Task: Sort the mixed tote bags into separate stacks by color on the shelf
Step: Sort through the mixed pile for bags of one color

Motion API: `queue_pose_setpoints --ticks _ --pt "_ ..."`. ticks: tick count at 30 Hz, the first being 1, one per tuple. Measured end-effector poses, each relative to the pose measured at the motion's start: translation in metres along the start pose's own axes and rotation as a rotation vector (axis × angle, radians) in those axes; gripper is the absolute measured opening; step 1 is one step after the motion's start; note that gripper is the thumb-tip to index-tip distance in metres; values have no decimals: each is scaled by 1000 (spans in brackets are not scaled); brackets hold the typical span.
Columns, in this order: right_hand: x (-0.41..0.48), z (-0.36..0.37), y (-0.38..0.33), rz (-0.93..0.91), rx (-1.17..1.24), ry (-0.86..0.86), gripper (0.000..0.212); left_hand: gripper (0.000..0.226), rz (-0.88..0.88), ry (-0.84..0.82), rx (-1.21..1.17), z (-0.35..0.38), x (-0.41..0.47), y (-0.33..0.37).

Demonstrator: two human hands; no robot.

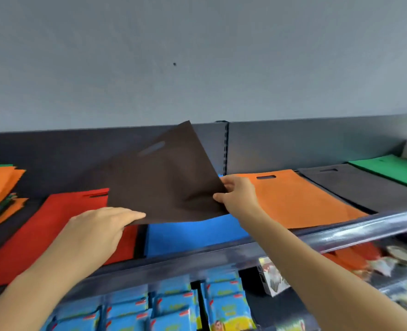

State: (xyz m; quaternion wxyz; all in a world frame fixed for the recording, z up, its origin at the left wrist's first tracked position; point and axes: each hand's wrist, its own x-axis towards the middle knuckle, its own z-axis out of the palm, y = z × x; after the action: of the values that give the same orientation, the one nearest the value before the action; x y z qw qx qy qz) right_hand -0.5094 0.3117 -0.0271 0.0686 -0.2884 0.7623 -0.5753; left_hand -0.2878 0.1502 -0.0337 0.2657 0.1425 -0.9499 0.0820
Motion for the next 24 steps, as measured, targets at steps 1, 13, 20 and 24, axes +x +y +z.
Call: queue_pose_setpoints --ticks 1,13,20,24 --pt "6 -23 11 1 -6 13 27 65 2 -11 -7 9 13 22" --pt "57 -205 103 41 -62 191 28 58 105 -131 -172 66 128 195" --pt "78 -263 133 110 -159 318 30 59 245 -221 -181 86 188 245" --pt "91 -308 151 132 -221 398 31 62 347 -213 -201 102 226 280"
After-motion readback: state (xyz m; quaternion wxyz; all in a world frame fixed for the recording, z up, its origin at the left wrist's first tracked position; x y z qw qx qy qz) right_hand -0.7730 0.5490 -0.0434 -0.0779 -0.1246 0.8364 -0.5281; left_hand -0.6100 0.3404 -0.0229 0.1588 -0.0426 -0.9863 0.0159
